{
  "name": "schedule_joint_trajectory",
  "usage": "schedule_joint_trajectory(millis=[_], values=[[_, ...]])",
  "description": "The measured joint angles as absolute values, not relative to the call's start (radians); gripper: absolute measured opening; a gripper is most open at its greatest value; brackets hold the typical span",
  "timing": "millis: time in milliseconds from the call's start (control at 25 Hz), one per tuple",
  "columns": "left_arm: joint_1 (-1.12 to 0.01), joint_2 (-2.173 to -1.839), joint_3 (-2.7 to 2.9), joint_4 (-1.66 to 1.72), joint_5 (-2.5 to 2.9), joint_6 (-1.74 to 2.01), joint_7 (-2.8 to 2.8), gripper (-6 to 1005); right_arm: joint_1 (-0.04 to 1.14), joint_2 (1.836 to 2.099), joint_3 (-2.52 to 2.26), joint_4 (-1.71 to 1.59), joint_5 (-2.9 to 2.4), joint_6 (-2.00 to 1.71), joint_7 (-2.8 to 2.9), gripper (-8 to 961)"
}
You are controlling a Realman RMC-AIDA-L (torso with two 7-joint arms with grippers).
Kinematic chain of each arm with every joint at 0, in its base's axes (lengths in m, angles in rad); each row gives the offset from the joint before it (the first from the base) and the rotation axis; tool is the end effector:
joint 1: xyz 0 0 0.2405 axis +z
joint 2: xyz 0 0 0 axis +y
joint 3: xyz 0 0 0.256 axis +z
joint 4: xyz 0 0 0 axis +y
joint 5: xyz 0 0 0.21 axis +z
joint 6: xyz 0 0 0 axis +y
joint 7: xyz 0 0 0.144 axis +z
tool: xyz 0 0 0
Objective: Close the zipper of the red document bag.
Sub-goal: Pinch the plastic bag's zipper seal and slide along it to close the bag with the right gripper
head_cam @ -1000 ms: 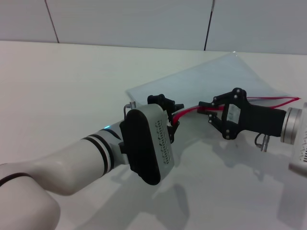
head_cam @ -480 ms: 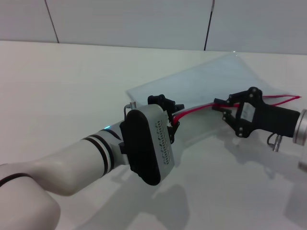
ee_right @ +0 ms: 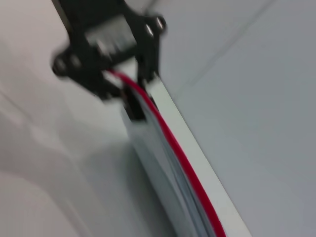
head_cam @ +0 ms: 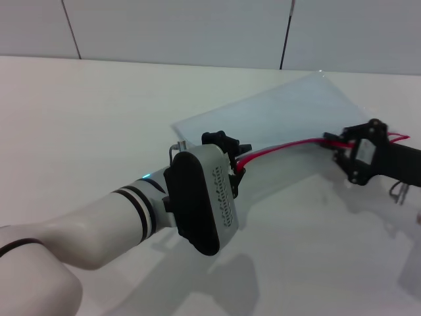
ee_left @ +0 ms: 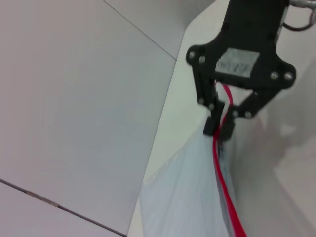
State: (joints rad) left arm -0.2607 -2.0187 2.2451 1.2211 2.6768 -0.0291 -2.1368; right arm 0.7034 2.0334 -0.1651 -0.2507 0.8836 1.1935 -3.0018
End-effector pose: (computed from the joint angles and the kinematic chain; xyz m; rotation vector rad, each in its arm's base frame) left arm -0.1714 0.3168 -0.1079 -2.2390 0.5011 0.0060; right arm 0.2873 0.3738 -0.0271 -2.3909 -0.4619 0.2035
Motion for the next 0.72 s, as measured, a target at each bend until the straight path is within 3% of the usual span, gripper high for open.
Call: schedule_joint_trajectory(millis=[720], values=[[-0.252, -2.021, 2.245, 1.202, 2.677, -0.053, -2.131, 196, 0.631, 2.032, 0.15, -0.436, 0.904, 1.007, -3.001, 74]])
